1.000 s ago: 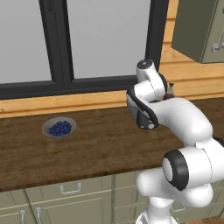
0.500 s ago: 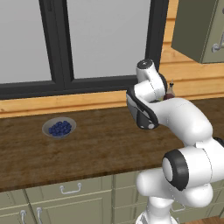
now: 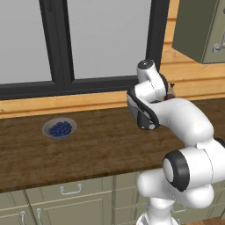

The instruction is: Start the toaster. Once the lever pops up, take the bread to the plate on the dining counter.

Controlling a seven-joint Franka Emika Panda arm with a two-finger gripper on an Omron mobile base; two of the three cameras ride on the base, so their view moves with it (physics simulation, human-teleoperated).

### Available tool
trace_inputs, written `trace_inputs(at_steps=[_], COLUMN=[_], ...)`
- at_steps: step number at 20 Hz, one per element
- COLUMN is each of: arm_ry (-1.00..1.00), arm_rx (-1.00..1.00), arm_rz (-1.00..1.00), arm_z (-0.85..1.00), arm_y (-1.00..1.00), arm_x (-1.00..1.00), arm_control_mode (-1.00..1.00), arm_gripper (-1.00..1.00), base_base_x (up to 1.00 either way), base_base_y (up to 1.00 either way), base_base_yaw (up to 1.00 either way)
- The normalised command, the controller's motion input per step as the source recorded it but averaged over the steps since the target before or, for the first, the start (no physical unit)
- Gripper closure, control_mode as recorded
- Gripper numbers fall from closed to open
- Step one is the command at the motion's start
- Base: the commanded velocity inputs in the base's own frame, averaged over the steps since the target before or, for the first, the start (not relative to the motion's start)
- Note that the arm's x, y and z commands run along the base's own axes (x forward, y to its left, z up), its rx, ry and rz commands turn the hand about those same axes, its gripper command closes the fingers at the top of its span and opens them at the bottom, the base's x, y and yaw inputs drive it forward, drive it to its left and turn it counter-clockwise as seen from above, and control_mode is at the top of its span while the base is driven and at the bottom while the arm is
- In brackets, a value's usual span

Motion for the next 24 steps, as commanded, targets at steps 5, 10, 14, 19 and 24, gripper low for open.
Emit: trace_inputs(at_steps=[5,10,14,19,24], arm_ry=[0.0,0.0,0.0,0.0,0.0], arm_rx=[0.0,0.0,0.0,0.0,0.0], arm_rz=[0.0,0.0,0.0,0.0,0.0], arm_z=[0.0,0.0,0.0,0.0,0.0], arm_y=[0.0,0.0,0.0,0.0,0.0], arm_x=[0.0,0.0,0.0,0.0,0.0], arm_control_mode=[-1.0,-1.0,-1.0,-1.0,-1.0], arm_gripper=[-1.0,-1.0,-1.0,-1.0,-1.0], base_base_x=[0.0,0.0,0.0,0.0,0.0], base_base_y=[0.0,0.0,0.0,0.0,0.0], base_base_yaw=[0.0,0.0,0.0,0.0,0.0])
